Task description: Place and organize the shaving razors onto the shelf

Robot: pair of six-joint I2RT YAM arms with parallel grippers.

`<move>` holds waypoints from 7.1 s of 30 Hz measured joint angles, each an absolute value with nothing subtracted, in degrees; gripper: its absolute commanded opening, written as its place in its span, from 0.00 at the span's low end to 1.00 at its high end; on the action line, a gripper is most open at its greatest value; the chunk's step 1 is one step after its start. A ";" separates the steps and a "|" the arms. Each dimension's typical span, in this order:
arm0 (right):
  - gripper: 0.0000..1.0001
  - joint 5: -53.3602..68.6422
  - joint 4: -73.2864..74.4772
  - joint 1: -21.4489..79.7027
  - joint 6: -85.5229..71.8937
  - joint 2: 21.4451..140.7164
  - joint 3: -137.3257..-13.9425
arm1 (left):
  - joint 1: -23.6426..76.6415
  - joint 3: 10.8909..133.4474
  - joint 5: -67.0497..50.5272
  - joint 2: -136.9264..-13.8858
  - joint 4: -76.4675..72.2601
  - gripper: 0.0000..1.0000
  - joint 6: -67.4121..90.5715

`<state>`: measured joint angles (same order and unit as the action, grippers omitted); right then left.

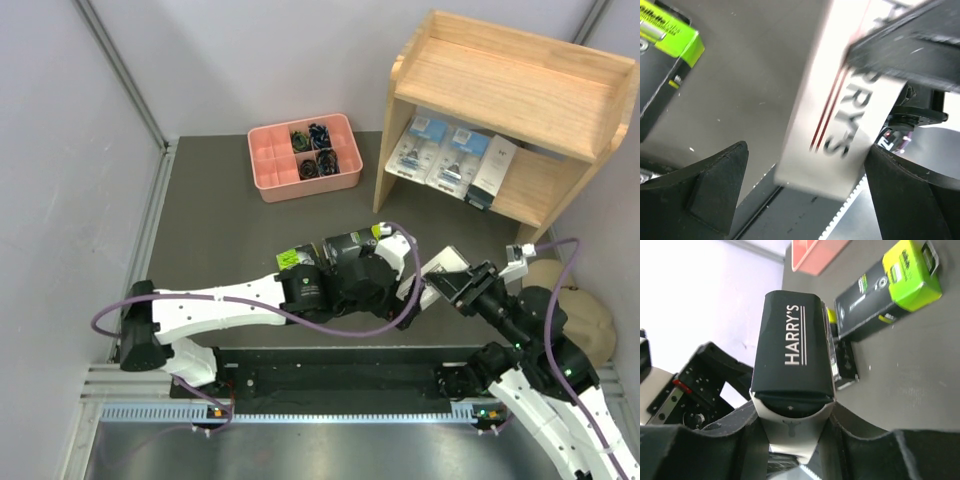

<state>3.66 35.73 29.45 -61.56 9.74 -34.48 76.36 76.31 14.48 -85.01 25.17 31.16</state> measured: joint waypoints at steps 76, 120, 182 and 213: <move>0.99 -4.16 40.42 29.45 -56.82 0.43 -36.51 | 58.54 41.41 -33.56 -101.82 -73.25 0.00 86.54; 0.99 -7.86 47.75 29.45 -41.15 26.70 -84.79 | 55.02 71.00 -10.57 -101.08 -30.04 0.00 68.36; 0.99 -5.26 52.38 29.45 -45.28 23.14 -88.53 | 67.42 134.96 16.71 -145.05 -11.88 0.43 74.91; 0.99 -6.39 53.15 29.45 -46.11 20.80 -86.94 | 68.42 128.64 10.17 -145.21 -13.74 0.94 65.43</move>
